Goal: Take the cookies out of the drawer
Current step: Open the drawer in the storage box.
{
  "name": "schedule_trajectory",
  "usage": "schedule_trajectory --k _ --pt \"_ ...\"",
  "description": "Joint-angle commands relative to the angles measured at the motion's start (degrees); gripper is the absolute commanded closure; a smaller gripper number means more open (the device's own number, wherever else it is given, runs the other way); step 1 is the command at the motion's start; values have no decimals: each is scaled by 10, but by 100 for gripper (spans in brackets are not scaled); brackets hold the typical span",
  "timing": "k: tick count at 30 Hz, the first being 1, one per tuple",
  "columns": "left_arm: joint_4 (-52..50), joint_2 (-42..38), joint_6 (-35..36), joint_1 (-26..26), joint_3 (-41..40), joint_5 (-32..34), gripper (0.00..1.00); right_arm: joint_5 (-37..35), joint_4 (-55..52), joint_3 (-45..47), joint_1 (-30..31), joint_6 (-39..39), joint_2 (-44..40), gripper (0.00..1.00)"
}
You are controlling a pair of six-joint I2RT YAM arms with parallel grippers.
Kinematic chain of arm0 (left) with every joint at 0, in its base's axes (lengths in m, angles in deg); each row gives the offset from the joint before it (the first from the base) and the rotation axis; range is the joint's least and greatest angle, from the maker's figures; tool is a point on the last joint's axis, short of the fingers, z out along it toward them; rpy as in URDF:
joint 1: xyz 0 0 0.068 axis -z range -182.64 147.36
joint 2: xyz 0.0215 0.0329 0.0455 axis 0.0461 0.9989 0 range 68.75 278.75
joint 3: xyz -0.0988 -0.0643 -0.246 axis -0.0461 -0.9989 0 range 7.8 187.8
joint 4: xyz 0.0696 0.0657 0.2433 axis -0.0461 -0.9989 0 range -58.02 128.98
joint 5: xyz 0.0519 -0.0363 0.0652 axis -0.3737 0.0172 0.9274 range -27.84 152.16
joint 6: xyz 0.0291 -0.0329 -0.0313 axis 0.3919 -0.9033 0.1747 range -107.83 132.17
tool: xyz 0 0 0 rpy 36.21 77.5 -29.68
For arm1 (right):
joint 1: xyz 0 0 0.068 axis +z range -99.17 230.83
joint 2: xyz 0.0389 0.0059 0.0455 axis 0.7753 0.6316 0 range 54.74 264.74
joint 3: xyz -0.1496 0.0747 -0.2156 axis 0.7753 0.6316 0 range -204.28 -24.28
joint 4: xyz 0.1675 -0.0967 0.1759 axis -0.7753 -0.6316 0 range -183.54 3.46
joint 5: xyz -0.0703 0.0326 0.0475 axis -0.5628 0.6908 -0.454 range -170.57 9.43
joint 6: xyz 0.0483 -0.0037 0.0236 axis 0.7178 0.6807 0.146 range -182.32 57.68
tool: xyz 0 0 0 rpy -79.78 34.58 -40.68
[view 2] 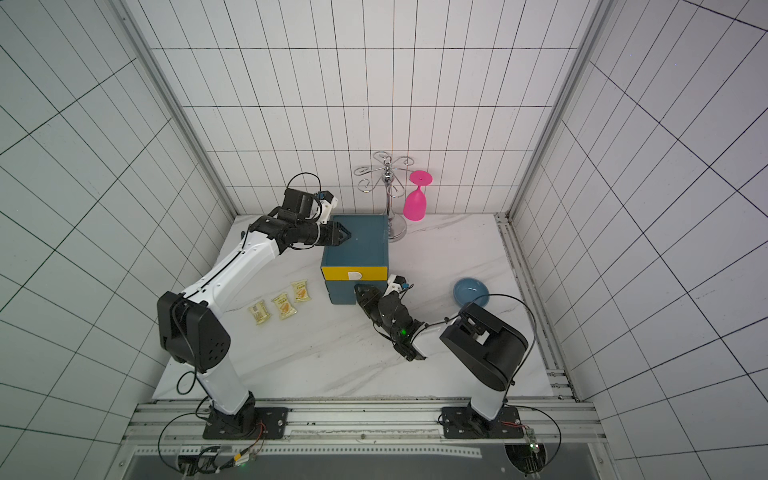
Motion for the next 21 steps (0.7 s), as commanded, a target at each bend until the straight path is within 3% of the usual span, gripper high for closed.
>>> schedule_trajectory --k 1,7,13,21 --pt "-113 28 -4 0 -32 14 61 8 5 -29 -5 2 19 62" --pt "-111 29 -6 0 -32 13 62 20 5 -37 -7 0 21 75" --pt "-110 31 -7 0 -38 13 62 35 5 -43 -9 -2 25 100" --pt "-110 34 -6 0 -42 20 62 60 4 -32 -5 3 8 100"
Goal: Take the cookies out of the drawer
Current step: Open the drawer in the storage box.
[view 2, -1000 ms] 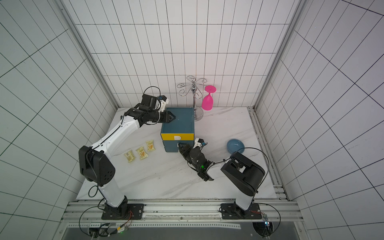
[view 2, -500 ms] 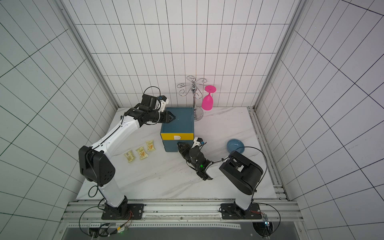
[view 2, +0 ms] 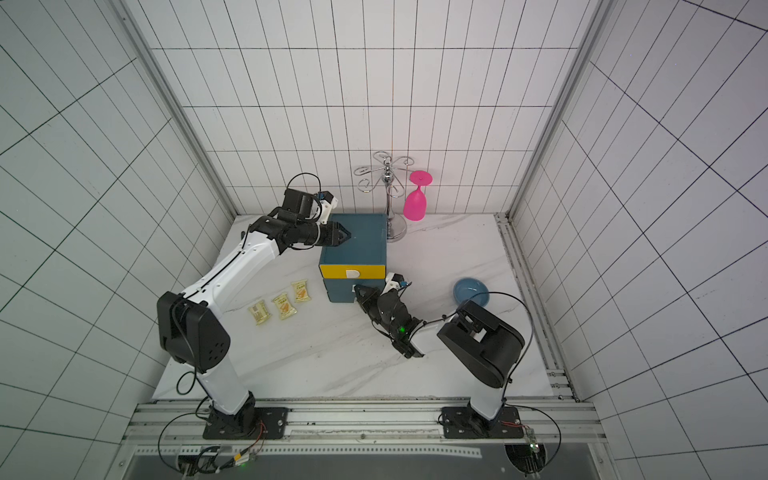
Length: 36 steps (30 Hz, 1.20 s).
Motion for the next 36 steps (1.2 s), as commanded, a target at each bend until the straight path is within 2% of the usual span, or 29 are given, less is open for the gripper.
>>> schedule_trajectory --k 1,19,25,36 --pt "-113 37 -7 0 -38 23 62 38 -7 -13 6 -1 -12 100" --pt "-107 40 -21 -5 -57 32 62 -45 -67 94 141 36 -134 100" --pt "-102 41 -30 -4 -63 30 62 -73 -68 111 182 56 -141 100" --pt "-100 39 -35 0 -62 32 62 -101 -69 131 206 63 -157 100"
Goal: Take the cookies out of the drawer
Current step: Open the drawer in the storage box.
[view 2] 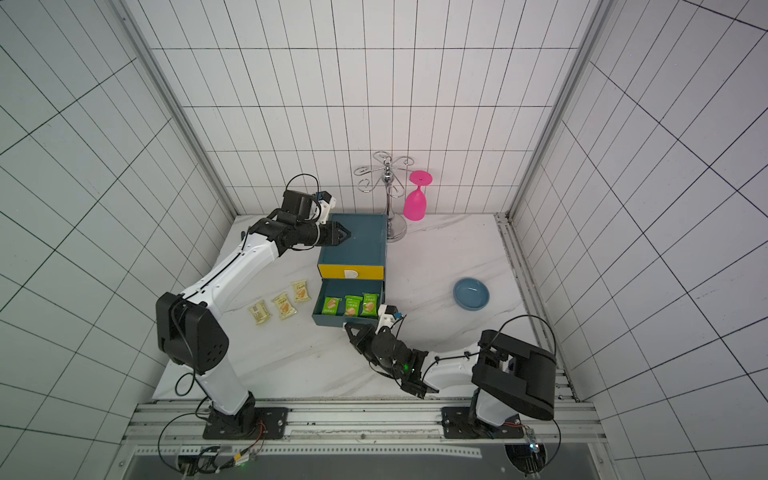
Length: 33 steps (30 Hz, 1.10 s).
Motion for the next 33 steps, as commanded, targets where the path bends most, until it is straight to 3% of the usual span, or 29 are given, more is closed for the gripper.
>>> schedule_trajectory --k 1,13,17,21,27,33 --pt "-129 45 -9 3 -41 32 62 -6 5 20 13 4 -12 100" --pt "-129 45 -12 10 -36 35 61 -26 21 41 16 2 -20 99" --pt "-131 45 -13 10 -31 30 57 -31 19 48 16 -2 -32 74" --pt "-134 44 -15 10 -24 31 51 -32 -9 43 15 -16 -55 62" --pt "-135 34 -26 9 -8 28 42 -23 -95 38 16 -40 -121 52" --pt "-139 24 -40 9 34 11 38 -22 -322 3 16 -80 -264 43"
